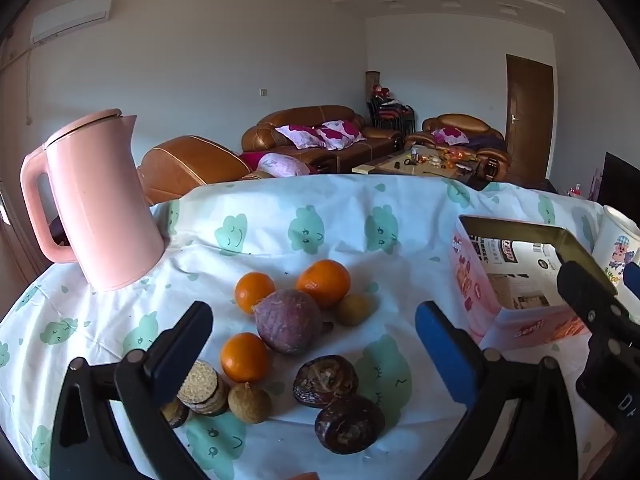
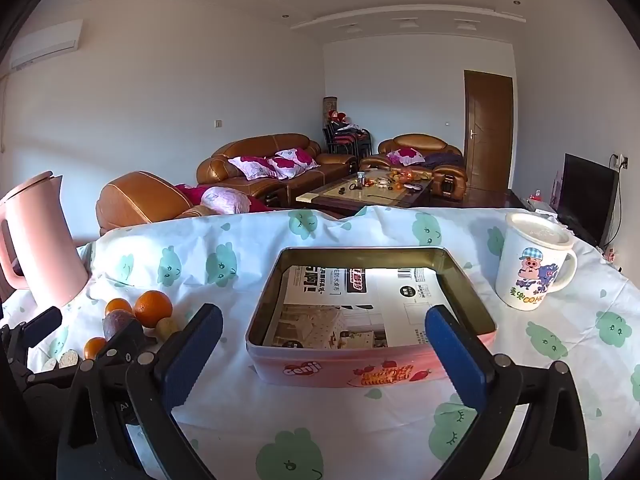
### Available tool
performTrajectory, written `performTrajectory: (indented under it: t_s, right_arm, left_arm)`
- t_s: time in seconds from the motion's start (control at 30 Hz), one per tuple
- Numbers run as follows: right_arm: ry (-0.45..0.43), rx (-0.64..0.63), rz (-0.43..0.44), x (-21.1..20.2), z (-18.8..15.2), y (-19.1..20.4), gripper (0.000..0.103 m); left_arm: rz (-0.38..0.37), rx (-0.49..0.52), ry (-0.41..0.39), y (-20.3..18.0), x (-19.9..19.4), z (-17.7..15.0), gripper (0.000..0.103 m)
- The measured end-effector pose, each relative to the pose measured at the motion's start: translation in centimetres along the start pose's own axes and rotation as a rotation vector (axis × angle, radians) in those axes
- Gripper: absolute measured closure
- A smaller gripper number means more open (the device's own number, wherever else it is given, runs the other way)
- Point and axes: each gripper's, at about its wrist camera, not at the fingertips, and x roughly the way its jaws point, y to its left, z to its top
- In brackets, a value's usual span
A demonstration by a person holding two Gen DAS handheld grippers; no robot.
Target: Organize fruits
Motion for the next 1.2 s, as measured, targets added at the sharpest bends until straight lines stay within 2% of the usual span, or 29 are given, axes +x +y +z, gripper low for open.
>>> performTrajectory:
  t_s: [0.3,1.2]
  right_arm:
    - [-0.011,0.003,0.000,0.0,0.0,0.0,0.001]
    - [0.008,0.024,0.022,0.5,-0.1,-0.4,0.001]
  left_arm:
    - [-0.007,0.020,-0.029,-1.1,-0.6,-0.8,0.000]
    - [-0.021,0.017,-0.007,-0.5,-0.6,-0.2,0.000]
